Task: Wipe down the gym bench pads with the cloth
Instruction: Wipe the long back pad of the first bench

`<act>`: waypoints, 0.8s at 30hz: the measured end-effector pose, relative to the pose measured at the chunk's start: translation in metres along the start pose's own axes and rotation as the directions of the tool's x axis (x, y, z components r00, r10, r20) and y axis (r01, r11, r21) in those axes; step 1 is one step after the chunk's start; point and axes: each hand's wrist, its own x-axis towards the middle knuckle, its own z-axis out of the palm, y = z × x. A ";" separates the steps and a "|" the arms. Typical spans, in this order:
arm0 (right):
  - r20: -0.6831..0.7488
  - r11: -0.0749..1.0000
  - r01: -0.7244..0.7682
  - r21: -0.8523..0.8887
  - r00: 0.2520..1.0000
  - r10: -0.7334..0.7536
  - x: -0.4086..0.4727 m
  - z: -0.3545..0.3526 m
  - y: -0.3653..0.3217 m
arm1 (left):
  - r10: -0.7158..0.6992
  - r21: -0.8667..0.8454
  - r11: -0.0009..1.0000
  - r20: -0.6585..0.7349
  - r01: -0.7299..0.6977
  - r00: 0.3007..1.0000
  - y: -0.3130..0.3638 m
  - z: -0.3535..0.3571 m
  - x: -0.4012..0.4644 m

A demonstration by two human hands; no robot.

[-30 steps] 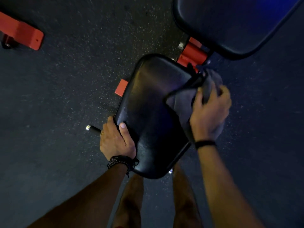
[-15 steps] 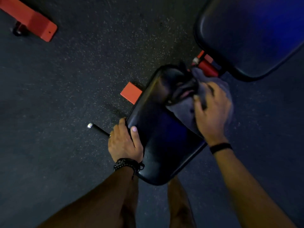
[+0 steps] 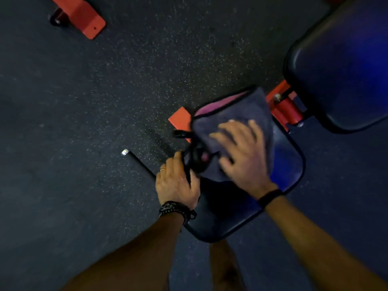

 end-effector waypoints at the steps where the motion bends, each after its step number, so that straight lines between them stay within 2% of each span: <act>1: -0.036 0.998 -0.065 -0.018 0.997 0.064 0.005 -0.005 0.016 | 0.017 0.015 1.000 -0.003 -0.017 1.000 0.001 0.000 0.000; 3: -0.088 0.957 -0.288 -0.041 0.955 0.284 0.040 -0.013 0.037 | 0.019 0.021 1.000 -0.015 -0.018 1.000 0.000 0.002 0.001; 5: -0.046 0.862 -0.505 -0.041 0.863 0.503 0.086 -0.016 0.041 | 0.018 0.009 1.000 -0.033 -0.018 0.999 -0.001 0.003 -0.001; 6: -0.007 0.826 -0.561 -0.053 0.827 0.562 0.103 -0.015 0.036 | 0.027 0.002 1.000 -0.039 -0.027 0.999 -0.001 0.003 -0.001; 7: 0.015 0.823 -0.562 -0.085 0.825 0.565 0.112 -0.011 0.028 | 0.037 -0.015 0.999 -0.048 -0.038 0.998 0.001 0.003 0.000; 9: 0.008 0.880 -0.428 -0.204 0.898 0.439 0.108 -0.005 -0.004 | 0.032 -0.125 0.991 -0.113 -0.046 0.993 0.003 0.002 0.001; 11: 0.089 0.966 -0.165 -0.198 0.979 0.186 0.079 0.007 -0.057 | -0.022 -0.343 0.937 -0.246 -0.065 0.969 -0.001 -0.004 0.000; 13: 0.193 0.999 0.013 -0.032 0.981 -0.007 0.036 0.024 -0.107 | -0.098 -0.486 0.867 -0.382 -0.110 0.919 -0.022 -0.015 -0.010; 15: 0.215 0.983 0.100 0.151 0.968 -0.131 0.004 0.030 -0.128 | -0.114 -0.521 0.840 -0.438 -0.148 0.892 -0.052 -0.033 -0.037; 16: 0.212 0.972 0.173 0.160 0.956 -0.205 -0.004 0.027 -0.122 | -0.094 -0.517 0.840 -0.437 -0.164 0.895 -0.066 -0.044 -0.050; 18: 0.164 0.955 0.286 0.072 0.942 -0.295 0.004 0.022 -0.091 | -0.054 -0.521 0.840 -0.363 -0.154 0.930 -0.088 -0.063 -0.059; 19: 0.147 0.964 0.265 0.005 0.954 -0.263 0.017 0.018 -0.077 | -0.022 -0.514 0.842 -0.330 -0.161 0.944 -0.096 -0.069 -0.054; 21: 0.067 0.992 -0.032 -0.123 0.997 0.040 0.047 0.012 -0.062 | 0.051 -0.475 0.859 -0.294 -0.192 0.955 -0.102 -0.071 -0.033; 22: 0.053 0.965 -0.188 -0.184 0.978 0.201 0.051 0.012 -0.071 | 0.060 -0.466 0.864 -0.280 -0.191 0.958 -0.102 -0.070 -0.022; 23: 0.048 0.942 -0.251 -0.225 0.962 0.268 0.046 0.017 -0.087 | 0.051 -0.475 0.860 -0.281 -0.185 0.958 -0.099 -0.070 -0.012; 24: 0.051 0.953 -0.219 -0.208 0.971 0.235 0.033 0.028 -0.105 | 0.039 -0.496 0.848 -0.292 -0.186 0.956 -0.093 -0.071 -0.001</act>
